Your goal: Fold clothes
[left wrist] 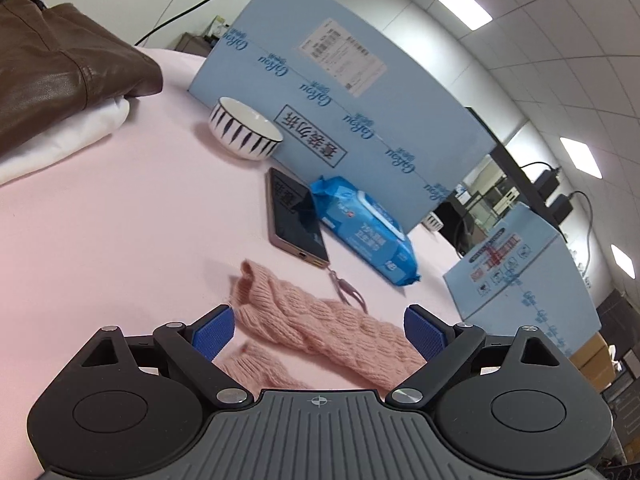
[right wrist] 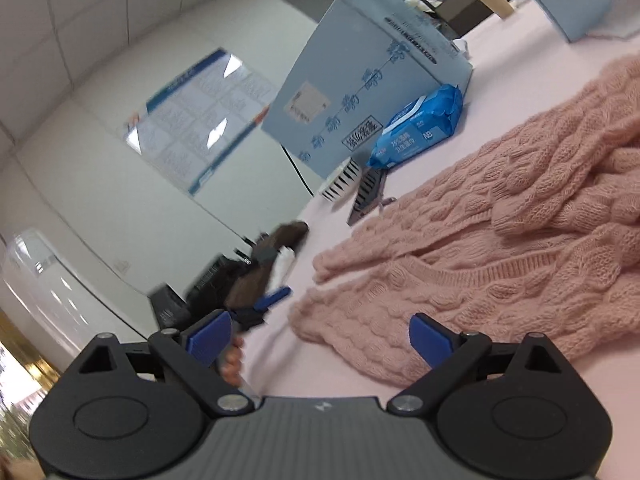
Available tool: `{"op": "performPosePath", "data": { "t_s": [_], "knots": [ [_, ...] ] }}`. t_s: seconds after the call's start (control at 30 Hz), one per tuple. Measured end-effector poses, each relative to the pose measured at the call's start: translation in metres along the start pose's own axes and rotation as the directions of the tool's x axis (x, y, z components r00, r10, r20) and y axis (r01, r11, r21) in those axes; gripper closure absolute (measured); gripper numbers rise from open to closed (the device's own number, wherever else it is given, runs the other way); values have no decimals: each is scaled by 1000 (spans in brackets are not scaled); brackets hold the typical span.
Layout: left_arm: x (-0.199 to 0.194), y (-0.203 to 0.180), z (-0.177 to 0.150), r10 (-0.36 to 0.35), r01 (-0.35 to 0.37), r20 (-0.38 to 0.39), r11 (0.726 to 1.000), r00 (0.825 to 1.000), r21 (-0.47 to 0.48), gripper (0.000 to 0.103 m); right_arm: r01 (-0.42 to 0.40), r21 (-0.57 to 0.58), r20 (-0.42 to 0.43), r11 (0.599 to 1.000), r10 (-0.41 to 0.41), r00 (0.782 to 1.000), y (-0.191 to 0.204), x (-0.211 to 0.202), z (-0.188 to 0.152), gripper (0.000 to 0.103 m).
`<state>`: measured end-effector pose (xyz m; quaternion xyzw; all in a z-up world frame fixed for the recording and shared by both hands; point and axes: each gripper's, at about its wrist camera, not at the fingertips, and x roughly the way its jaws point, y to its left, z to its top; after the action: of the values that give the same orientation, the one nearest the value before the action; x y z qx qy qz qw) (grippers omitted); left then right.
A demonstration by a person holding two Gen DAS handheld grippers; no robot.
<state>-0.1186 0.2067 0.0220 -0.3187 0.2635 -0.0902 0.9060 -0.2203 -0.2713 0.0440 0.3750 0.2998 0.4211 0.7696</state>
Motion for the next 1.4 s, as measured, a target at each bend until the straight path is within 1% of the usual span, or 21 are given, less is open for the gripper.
{"op": "performPosePath", "data": {
  "t_s": [0.07,0.13,0.17,0.2,0.27,0.3,0.37,0.47,0.5,0.63,0.77,0.9,0.97,1.07,1.1,1.13,1.17,1.2,1.3,1.37,1.4],
  "knots": [
    [8,3,9,17,-17,-17,1000,1000,11,9,-45,49,-36,998,47,998,-2,17,1,5],
    [16,6,18,16,-15,-42,1000,999,22,9,-63,63,-99,996,69,993,2,44,0,5],
    [21,8,23,4,-2,-65,1000,998,19,9,-52,43,-136,998,57,989,8,60,-1,5],
    [25,10,27,-17,18,-91,1000,996,15,9,-21,-18,-158,1000,18,987,17,74,-3,6],
    [32,13,34,-57,60,-133,998,989,12,9,54,-182,-183,982,-88,979,39,100,-10,6],
    [34,13,37,-56,59,-137,998,989,18,9,82,-262,-185,962,-133,974,50,111,-13,6],
    [40,13,41,-35,42,-153,998,988,42,9,129,-421,-178,898,-221,959,70,133,-21,6],
    [54,15,43,-37,49,-224,998,974,50,9,171,-559,-146,811,-299,943,87,160,-30,7],
    [58,16,43,-41,55,-242,997,969,51,9,177,-585,-139,792,-312,940,91,168,-32,8],
    [68,15,43,-53,70,-277,996,959,54,9,145,-619,-171,772,-312,934,98,200,-33,14],
    [74,15,48,-58,76,-314,996,948,44,9,125,-658,-188,743,-322,928,107,230,-34,15],
    [77,19,54,-77,93,-335,995,939,31,9,133,-698,-182,704,-354,917,111,257,-35,16],
    [79,20,55,-84,99,-339,995,937,29,9,136,-717,-184,684,-374,909,113,271,-35,19],
    [82,18,56,-81,108,-349,993,934,57,9,135,-738,-200,661,-405,892,113,283,-36,28],
    [83,15,56,-77,112,-358,991,930,79,9,130,-740,-212,660,-413,886,113,287,-36,32],
    [84,14,57,-74,119,-369,988,927,99,9,124,-734,-234,667,-420,877,110,290,-36,35],
    [85,12,58,-73,126,-379,985,923,116,9,127,-734,-239,667,-429,871,108,292,-36,36],
    [86,12,58,-76,133,-387,983,919,123,9,134,-742,-229,657,-436,870,108,292,-37,38],
    [89,16,61,-105,157,-397,983,912,100,9,148,-789,-191,596,-467,863,111,293,-43,42],
    [91,20,62,-127,168,-396,983,909,71,9,157,-816,-166,557,-487,858,113,294,-48,50],
    [91,22,62,-134,171,-394,983,909,59,9,161,-822,-158,546,-491,857,113,294,-49,54]
  ]
}}
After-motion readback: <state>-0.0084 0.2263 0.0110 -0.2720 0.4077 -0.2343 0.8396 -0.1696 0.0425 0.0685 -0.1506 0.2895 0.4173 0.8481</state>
